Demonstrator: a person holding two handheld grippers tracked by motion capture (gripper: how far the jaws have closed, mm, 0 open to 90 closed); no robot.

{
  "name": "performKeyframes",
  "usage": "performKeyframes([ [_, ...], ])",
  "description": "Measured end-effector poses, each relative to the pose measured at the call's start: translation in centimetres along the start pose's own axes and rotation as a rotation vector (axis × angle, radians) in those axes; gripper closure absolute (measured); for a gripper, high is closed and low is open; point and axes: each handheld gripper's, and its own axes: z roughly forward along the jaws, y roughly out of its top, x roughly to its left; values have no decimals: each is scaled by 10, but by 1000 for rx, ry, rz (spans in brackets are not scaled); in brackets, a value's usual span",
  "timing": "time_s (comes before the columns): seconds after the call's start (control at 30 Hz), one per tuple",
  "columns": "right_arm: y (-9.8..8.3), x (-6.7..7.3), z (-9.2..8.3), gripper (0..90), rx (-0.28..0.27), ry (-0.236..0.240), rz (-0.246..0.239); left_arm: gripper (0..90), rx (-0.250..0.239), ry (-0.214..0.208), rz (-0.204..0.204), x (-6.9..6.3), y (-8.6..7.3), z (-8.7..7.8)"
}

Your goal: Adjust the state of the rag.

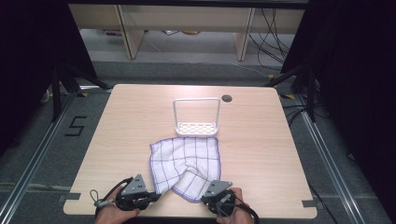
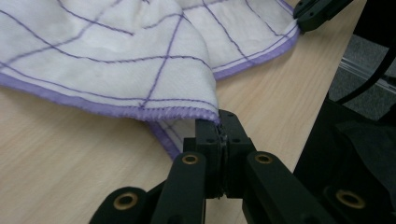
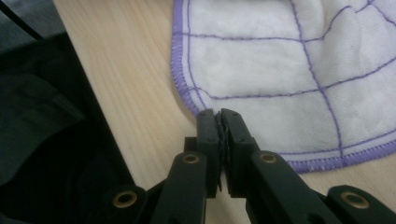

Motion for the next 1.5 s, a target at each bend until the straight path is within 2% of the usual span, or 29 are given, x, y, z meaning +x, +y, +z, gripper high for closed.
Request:
performKeyframes([
  [0.03,-1,-4,-5,875,-7,13,-6,880,-7,0,-5,2,0,-4],
  [0.17,-9,-12,-30,875,-62,9,56,881,-40,-26,-46,11,-1,-19],
  [0.27,-21,-16,-49,875,-83,-15,76,881,-54,-68,-99,13,-7,-24],
  [0.3,-21,-16,-49,875,-83,-15,76,881,-54,-68,-99,13,-7,-24],
  [0.33,-29,-17,-57,876,-79,-11,83,881,-42,-103,-123,13,-13,-22],
  [0.4,-36,-15,-59,875,-77,-14,86,881,-15,-129,-128,14,-18,-18],
  [0.47,-43,-15,-57,875,-53,-3,91,880,-19,-134,-148,13,-19,-16],
  [0.5,-45,-14,-55,875,-47,-3,106,880,-10,-160,-178,17,-20,-14],
  [0.53,-47,-14,-52,874,-44,-3,106,878,-7,-159,-189,19,-20,-14],
  [0.7,-47,-16,-46,795,-20,38,128,803,2,-115,-197,24,-21,-14],
  [0.73,-46,-17,-46,700,-31,18,130,755,7,-107,-209,25,-21,-15],
  [0.77,-46,-17,-46,700,-31,18,130,709,7,-107,-209,25,-21,-15],
  [0.8,-43,-18,-48,590,-58,37,157,642,11,-118,-225,25,-22,-15],
  [0.83,-43,-18,-48,590,-58,37,157,642,21,-119,-234,26,-21,-16],
  [0.87,-37,-21,-53,545,-70,10,150,537,2,-99,-263,27,-20,-18],
  [1.03,-18,-39,-62,509,-118,-16,122,425,-24,-53,-279,40,-11,-25],
  [1.07,-6,-52,-60,502,-137,-43,142,426,-34,-24,-271,51,-2,-27],
  [1.1,1,-60,-58,502,-134,-48,145,424,-34,-24,-271,51,-2,-27],
  [1.13,7,-67,-54,502,-140,-69,146,417,-46,24,-259,61,8,-23],
  [1.17,13,-75,-51,500,-134,-80,157,413,-24,46,-228,68,14,-23],
  [1.2,19,-83,-46,500,-141,-86,147,409,-30,70,-230,73,19,-19],
  [1.27,29,-98,-38,495,-147,-102,159,402,-27,97,-230,86,28,-13],
  [1.3,34,-104,-35,493,-137,-116,182,397,-27,97,-230,86,28,-13],
  [1.33,37,-111,-30,494,-155,-135,186,394,-17,127,-229,101,35,-7],
  [1.37,41,-118,-28,494,-147,-148,193,391,-26,145,-239,106,39,-2],
  [1.4,44,-124,-25,494,-139,-151,207,388,5,149,-206,112,42,-1],
  [1.43,44,-124,-25,494,-139,-151,207,388,5,149,-206,112,42,-1],
  [1.47,49,-134,-19,486,-124,-150,208,395,-11,181,-193,119,46,6],
  [1.5,51,-139,-16,486,-121,-147,217,391,-9,173,-198,122,47,9],
])
